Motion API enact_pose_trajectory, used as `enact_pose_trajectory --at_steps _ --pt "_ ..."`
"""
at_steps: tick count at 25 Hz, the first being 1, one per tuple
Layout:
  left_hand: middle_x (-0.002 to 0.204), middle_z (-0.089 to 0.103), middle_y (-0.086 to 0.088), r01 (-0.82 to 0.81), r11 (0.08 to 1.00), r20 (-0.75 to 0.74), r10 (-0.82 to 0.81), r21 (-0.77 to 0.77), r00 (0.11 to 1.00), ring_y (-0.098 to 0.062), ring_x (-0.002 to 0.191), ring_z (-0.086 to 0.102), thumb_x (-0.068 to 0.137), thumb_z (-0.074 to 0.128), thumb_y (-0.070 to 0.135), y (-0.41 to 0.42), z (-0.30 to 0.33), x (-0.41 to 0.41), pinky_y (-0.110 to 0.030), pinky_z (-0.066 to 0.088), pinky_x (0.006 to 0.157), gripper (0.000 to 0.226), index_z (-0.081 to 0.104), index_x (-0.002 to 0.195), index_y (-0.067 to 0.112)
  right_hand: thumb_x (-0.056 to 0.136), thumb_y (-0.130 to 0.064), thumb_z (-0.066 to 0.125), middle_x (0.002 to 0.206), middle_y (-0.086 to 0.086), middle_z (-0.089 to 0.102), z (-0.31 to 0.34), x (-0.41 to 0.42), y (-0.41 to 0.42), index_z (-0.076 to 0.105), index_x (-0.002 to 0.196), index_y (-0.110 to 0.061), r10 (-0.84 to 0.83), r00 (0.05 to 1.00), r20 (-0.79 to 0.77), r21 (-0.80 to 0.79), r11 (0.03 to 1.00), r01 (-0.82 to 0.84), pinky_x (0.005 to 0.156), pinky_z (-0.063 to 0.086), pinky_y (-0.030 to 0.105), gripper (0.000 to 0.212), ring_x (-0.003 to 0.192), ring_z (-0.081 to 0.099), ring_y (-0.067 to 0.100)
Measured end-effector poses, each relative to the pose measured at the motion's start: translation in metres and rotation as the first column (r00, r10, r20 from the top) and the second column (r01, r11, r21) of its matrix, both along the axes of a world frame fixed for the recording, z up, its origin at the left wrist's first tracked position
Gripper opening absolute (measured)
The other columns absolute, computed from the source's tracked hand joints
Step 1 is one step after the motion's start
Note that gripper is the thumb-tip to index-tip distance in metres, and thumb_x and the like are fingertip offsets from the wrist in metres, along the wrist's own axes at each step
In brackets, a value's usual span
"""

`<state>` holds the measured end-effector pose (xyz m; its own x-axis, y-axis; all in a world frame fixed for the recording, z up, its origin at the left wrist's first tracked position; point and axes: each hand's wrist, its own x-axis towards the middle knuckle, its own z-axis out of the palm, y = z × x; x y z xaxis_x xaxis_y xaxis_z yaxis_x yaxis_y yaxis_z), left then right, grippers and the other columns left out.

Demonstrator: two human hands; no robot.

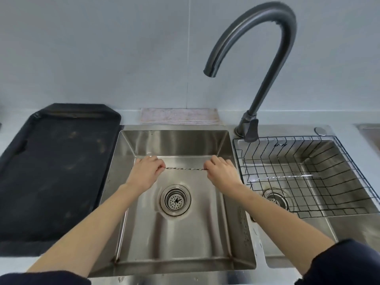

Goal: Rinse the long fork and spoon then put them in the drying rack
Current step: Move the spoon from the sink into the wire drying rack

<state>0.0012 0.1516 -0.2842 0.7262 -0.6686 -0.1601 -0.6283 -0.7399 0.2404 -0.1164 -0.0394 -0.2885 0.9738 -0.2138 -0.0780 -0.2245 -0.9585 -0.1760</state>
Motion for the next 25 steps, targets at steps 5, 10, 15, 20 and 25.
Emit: enact_pose_trajectory --at_steps 5,10,15,20,25 --pt "0.117 0.061 -0.001 0.046 0.999 0.062 -0.045 -0.003 0.997 -0.022 0.114 0.051 0.095 0.040 0.028 -0.015 0.027 -0.027 -0.035 0.034 0.096 0.028 0.061 0.110 0.017 0.058 0.003 0.076 0.067 0.010 0.064 0.022 -0.030 -0.012 0.066 0.071 -0.008 0.025 0.989 0.148 -0.094 0.995 -0.011 0.055 0.052 0.036 0.020 0.058 0.065 0.030" --pt "0.114 0.062 -0.001 0.084 0.996 0.097 -0.082 -0.013 0.992 -0.021 0.112 0.052 0.096 0.037 0.028 -0.044 0.042 -0.061 -0.033 0.032 0.095 0.029 0.062 0.107 0.017 0.047 0.009 0.074 0.063 0.007 0.063 0.030 -0.068 -0.043 0.065 0.069 -0.010 -0.004 0.989 0.148 -0.134 0.991 0.024 0.051 0.049 0.032 0.030 0.054 0.064 0.028" --pt "0.109 0.064 -0.002 0.089 0.995 0.100 -0.084 -0.046 0.991 -0.023 0.109 0.055 0.095 0.040 0.027 -0.084 0.047 -0.098 -0.034 0.035 0.093 0.027 0.063 0.103 0.018 0.085 0.001 0.050 0.103 0.009 0.065 0.037 -0.106 -0.086 0.062 0.107 -0.009 -0.009 0.990 0.143 -0.112 0.993 0.025 0.083 0.044 0.037 0.027 0.098 0.061 0.030" --pt "0.108 0.065 -0.002 0.099 0.993 0.094 -0.093 -0.065 0.991 -0.023 0.106 0.057 0.094 0.041 0.028 -0.135 0.046 -0.135 -0.034 0.037 0.091 0.027 0.065 0.104 0.019 0.090 -0.003 0.049 0.107 0.005 0.066 0.036 -0.142 -0.141 0.061 0.109 -0.014 -0.038 0.986 0.164 -0.085 0.995 0.052 0.087 0.044 0.034 0.025 0.104 0.060 0.027" --pt "0.110 0.066 0.000 0.099 0.993 0.104 -0.092 -0.067 0.990 -0.020 0.106 0.058 0.093 0.043 0.025 -0.186 0.037 -0.164 -0.034 0.041 0.091 0.026 0.065 0.105 0.019 0.090 -0.002 0.049 0.109 0.005 0.066 0.034 -0.170 -0.190 0.062 0.109 -0.014 -0.049 0.991 0.121 -0.064 0.996 0.057 0.084 0.045 0.036 0.026 0.104 0.060 0.028"
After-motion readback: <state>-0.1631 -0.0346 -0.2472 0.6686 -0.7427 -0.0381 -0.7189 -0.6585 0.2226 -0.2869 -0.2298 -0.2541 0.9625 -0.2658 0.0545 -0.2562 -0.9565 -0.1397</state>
